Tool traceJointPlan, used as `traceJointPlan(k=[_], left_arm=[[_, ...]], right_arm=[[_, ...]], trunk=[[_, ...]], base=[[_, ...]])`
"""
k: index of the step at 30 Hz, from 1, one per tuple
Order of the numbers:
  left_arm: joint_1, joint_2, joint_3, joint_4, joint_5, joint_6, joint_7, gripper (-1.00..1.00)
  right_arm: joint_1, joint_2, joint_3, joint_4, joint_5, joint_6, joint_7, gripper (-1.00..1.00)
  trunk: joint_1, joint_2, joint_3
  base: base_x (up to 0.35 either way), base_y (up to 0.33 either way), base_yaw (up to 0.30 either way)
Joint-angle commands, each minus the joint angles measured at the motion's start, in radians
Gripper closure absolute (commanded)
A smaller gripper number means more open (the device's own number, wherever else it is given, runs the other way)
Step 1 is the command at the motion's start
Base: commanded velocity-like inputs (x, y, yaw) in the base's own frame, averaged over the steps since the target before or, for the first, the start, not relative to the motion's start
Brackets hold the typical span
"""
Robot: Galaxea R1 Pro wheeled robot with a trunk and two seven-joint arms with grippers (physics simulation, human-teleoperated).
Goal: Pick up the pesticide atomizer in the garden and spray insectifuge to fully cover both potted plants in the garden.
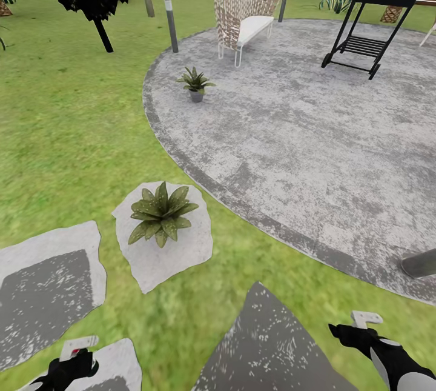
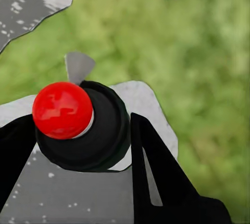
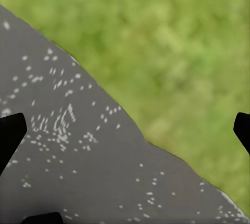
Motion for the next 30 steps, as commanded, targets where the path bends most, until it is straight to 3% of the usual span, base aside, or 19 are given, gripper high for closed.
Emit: traceJointPlan(k=[1,7,26,30], left_arm=[[-0.002,0.000,0.008,-0.001,-0.010,-0.006,-0.006,1.00],[-0.002,0.000,0.008,0.061,-0.012,-0.006,-0.006,1.00],[0.002,-0.002,0.008,0.074,-0.013,-0.005,-0.006,1.00],[0.040,-0.002,0.008,0.165,-0.014,-0.006,-0.006,1.00]], right_arm=[[-0.001,0.001,-0.008,-0.001,0.007,0.002,0.007,-1.00],[-0.001,0.001,-0.008,-0.001,0.008,0.002,0.005,-1.00],[-0.001,0.001,-0.008,0.000,0.007,0.002,0.006,-1.00],[-0.001,0.001,-0.008,0.000,0.007,0.002,0.006,-1.00]], trunk=[[0.000,0.000,-0.001],[0.000,0.000,0.000],[0.000,0.000,0.028],[0.000,0.000,0.035]], base=[[0.000,0.000,0.000],[0.000,0.000,0.000],[0.000,0.000,0.000],[0.000,0.000,0.000]])
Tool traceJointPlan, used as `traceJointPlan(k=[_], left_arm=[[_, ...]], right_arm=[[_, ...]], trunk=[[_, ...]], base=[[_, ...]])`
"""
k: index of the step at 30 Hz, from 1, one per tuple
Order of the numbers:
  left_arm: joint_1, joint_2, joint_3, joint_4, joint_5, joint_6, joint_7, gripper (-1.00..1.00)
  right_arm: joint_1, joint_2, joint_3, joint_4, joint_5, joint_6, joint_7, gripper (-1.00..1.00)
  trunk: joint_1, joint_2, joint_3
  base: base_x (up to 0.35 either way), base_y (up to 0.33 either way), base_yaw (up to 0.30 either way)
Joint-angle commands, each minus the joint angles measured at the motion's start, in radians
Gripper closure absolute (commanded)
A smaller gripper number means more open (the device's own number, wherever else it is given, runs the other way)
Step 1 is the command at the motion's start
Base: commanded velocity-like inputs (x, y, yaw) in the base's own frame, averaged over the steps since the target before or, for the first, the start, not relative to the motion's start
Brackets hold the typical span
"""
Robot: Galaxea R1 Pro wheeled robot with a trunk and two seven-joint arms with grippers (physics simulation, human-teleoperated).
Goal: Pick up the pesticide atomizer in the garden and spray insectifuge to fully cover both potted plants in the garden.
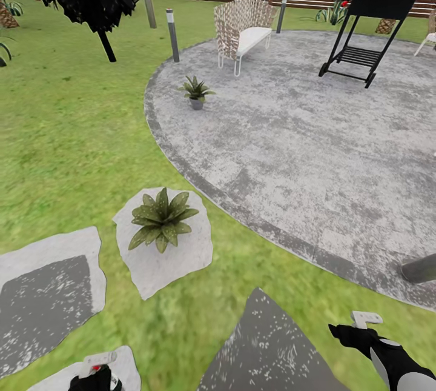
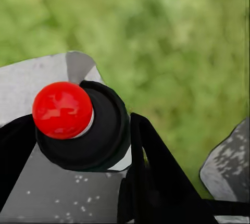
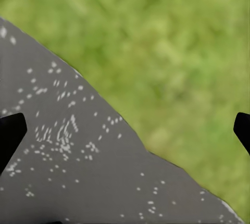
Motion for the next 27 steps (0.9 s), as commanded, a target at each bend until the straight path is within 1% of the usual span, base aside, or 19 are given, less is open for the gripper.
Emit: traceJointPlan(k=[1,10,13,14,15,17,18,21,27], left_arm=[[0.002,0.000,0.009,0.012,-0.009,-0.006,-0.005,1.00],[0.006,0.004,0.007,0.021,-0.008,-0.006,-0.003,1.00],[0.006,0.006,0.007,0.007,-0.006,-0.018,0.017,1.00],[0.006,0.006,0.007,0.005,-0.005,-0.041,0.032,1.00],[0.006,0.006,0.007,0.004,-0.005,-0.079,0.051,1.00],[0.006,0.006,0.008,0.003,-0.005,-0.172,0.109,1.00],[0.007,0.006,0.008,0.004,-0.005,-0.193,0.128,1.00],[0.007,0.005,0.009,0.006,-0.007,-0.222,0.155,1.00],[0.007,0.004,0.009,0.007,-0.008,-0.228,0.162,1.00]], right_arm=[[-0.001,0.001,-0.008,-0.001,0.007,0.002,0.007,-1.00],[-0.001,0.001,-0.008,0.000,0.007,0.002,0.007,-1.00],[-0.001,0.001,-0.008,0.000,0.007,0.002,0.007,-1.00],[-0.001,0.001,-0.008,0.000,0.007,0.002,0.007,-1.00],[-0.001,0.001,-0.008,0.000,0.007,0.002,0.007,-1.00],[-0.001,0.001,-0.008,0.000,0.007,0.002,0.007,-1.00],[-0.001,0.001,-0.008,0.001,0.007,0.002,0.006,-1.00],[-0.001,0.001,-0.008,0.000,0.007,0.002,0.006,-1.00],[-0.001,0.001,-0.008,0.001,0.007,0.002,0.006,-1.00]], trunk=[[0.000,0.000,0.001],[0.000,0.000,0.015],[0.000,0.000,0.020],[0.000,0.000,0.022],[0.000,0.000,0.023],[0.000,0.000,0.027],[0.000,0.000,0.028],[0.000,0.000,0.033],[0.000,0.000,0.043]], base=[[0.000,0.000,0.000],[0.000,0.000,0.000],[0.000,0.000,0.000],[0.000,0.000,0.000],[0.000,0.000,0.000],[0.000,0.000,0.000],[0.000,0.000,0.000],[0.000,0.000,0.000],[0.000,0.000,0.000]])
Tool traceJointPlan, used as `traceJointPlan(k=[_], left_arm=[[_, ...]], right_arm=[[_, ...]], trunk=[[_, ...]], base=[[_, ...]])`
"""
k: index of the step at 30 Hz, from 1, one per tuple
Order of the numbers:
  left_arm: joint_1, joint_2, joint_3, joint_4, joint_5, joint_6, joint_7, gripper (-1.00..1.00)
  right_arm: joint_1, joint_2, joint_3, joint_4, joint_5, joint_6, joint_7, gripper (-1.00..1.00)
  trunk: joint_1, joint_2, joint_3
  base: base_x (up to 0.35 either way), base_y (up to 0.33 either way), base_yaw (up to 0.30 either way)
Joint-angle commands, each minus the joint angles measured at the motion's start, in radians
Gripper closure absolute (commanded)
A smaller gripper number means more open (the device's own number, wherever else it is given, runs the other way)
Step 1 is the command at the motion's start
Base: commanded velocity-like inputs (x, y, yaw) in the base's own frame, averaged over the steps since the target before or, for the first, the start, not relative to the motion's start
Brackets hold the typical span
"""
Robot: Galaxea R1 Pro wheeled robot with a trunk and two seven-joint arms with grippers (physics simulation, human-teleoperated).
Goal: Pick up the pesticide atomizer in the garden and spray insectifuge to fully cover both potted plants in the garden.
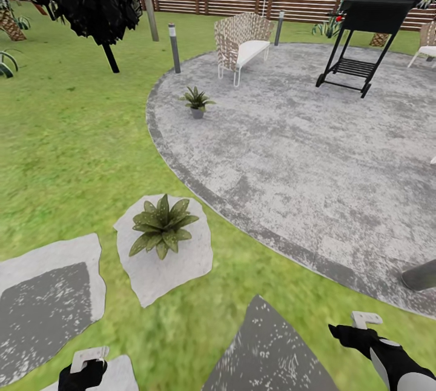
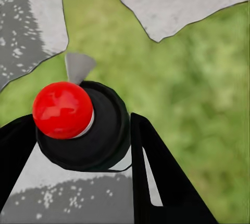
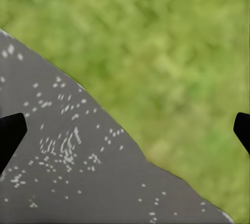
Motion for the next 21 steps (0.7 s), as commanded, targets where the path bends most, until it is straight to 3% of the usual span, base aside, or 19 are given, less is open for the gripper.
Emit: traceJointPlan(k=[1,10,21], left_arm=[[-0.001,0.000,0.009,-0.001,-0.006,-0.004,-0.007,1.00],[-0.001,-0.001,0.009,-0.001,-0.006,-0.004,-0.006,1.00],[-0.001,-0.001,0.009,-0.001,-0.006,-0.004,-0.006,1.00]], right_arm=[[-0.001,0.001,-0.008,-0.002,0.007,0.002,0.007,-1.00],[-0.001,0.001,-0.008,-0.002,0.007,0.002,0.008,-1.00],[-0.001,0.001,-0.008,-0.001,0.008,0.002,0.007,-1.00]], trunk=[[0.000,0.000,0.001],[0.000,0.000,0.015],[0.042,-0.077,-0.002]], base=[[0.000,0.000,0.000],[0.000,0.000,0.000],[0.000,0.000,0.000]])
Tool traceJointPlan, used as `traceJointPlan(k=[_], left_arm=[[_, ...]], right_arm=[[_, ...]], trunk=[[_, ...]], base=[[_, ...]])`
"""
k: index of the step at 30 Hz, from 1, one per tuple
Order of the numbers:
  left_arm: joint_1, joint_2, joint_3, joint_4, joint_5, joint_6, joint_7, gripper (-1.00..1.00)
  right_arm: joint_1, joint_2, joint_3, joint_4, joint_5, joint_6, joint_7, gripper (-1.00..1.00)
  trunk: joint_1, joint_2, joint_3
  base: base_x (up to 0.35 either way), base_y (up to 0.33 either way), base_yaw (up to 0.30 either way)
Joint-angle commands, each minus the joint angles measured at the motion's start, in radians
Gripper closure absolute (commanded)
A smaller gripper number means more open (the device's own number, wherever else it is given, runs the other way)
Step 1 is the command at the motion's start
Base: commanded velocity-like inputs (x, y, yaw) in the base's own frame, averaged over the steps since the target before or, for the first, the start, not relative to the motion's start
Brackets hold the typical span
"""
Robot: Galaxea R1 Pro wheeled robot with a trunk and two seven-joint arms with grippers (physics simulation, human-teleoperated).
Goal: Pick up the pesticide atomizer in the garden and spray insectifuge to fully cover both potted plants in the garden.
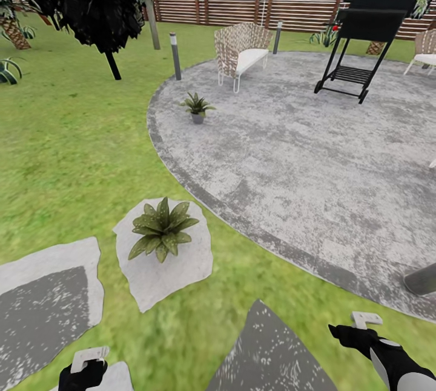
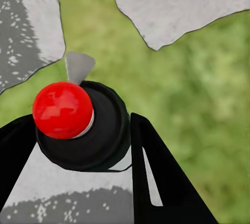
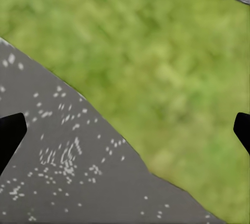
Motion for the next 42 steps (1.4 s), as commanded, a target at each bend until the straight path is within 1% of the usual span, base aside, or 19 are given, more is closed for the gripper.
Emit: traceJointPlan(k=[1,42], left_arm=[[-0.001,0.000,0.009,-0.001,-0.006,-0.004,-0.007,1.00],[-0.001,0.000,0.009,-0.001,-0.005,-0.004,-0.007,1.00]], right_arm=[[-0.001,0.000,-0.009,-0.002,0.007,0.002,0.007,-1.00],[-0.001,0.000,-0.009,-0.002,0.008,0.002,0.008,-1.00]], trunk=[[0.004,-0.008,-0.002],[0.161,-0.295,-0.065]], base=[[0.000,0.000,0.000],[0.000,0.000,0.000]])
